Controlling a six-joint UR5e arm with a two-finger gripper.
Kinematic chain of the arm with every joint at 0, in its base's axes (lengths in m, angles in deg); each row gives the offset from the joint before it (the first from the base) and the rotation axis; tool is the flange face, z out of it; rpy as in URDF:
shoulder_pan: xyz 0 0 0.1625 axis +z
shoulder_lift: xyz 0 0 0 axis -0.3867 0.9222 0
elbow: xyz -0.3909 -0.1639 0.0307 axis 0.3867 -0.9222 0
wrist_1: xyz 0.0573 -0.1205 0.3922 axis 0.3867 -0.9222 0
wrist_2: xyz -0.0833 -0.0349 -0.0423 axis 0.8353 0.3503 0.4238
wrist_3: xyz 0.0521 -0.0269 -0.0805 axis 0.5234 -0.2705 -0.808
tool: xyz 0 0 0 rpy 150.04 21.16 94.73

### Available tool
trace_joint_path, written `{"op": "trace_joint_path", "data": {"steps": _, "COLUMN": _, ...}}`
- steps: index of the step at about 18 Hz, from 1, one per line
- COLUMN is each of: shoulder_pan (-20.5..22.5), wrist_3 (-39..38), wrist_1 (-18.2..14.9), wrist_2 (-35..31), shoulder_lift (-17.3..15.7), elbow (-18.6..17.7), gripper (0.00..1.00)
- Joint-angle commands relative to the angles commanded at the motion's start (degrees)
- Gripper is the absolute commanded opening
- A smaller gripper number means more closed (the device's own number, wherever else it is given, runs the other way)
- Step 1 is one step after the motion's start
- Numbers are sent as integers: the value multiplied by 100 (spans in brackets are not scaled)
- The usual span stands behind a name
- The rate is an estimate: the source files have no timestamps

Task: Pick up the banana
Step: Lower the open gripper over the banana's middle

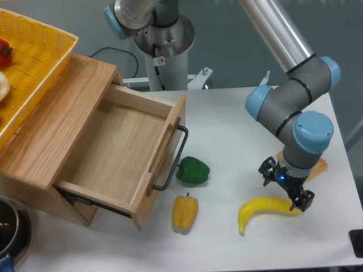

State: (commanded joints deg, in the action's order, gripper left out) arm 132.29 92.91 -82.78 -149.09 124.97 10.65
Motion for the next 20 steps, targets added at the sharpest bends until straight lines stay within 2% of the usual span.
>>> {"op": "trace_joint_path", "data": {"steps": 3, "shoulder_pan": 9, "wrist_3": 545, "wrist_1": 396, "wrist_2": -18, "shoulder_lift": 26, "elbow": -175, "gripper": 100}}
{"op": "trace_joint_path", "data": {"steps": 5, "shoulder_pan": 9, "wrist_3": 582, "wrist_1": 590, "wrist_2": -70, "shoulder_lift": 70, "elbow": -237, "gripper": 100}}
{"op": "trace_joint_path", "data": {"steps": 8, "shoulder_pan": 9, "wrist_3": 643, "wrist_1": 661, "wrist_2": -132, "shoulder_lift": 149, "elbow": -202, "gripper": 100}}
{"op": "trace_joint_path", "data": {"steps": 10, "shoulder_pan": 9, "wrist_3": 696, "wrist_1": 836, "wrist_2": -184, "shoulder_lift": 193, "elbow": -263, "gripper": 100}}
{"op": "trace_joint_path", "data": {"steps": 16, "shoulder_pan": 9, "wrist_3": 722, "wrist_1": 916, "wrist_2": -193, "shoulder_lift": 194, "elbow": -360, "gripper": 100}}
{"op": "trace_joint_path", "data": {"steps": 20, "shoulder_pan": 18, "wrist_3": 897, "wrist_1": 1092, "wrist_2": -158, "shoulder_lift": 158, "elbow": -492, "gripper": 100}}
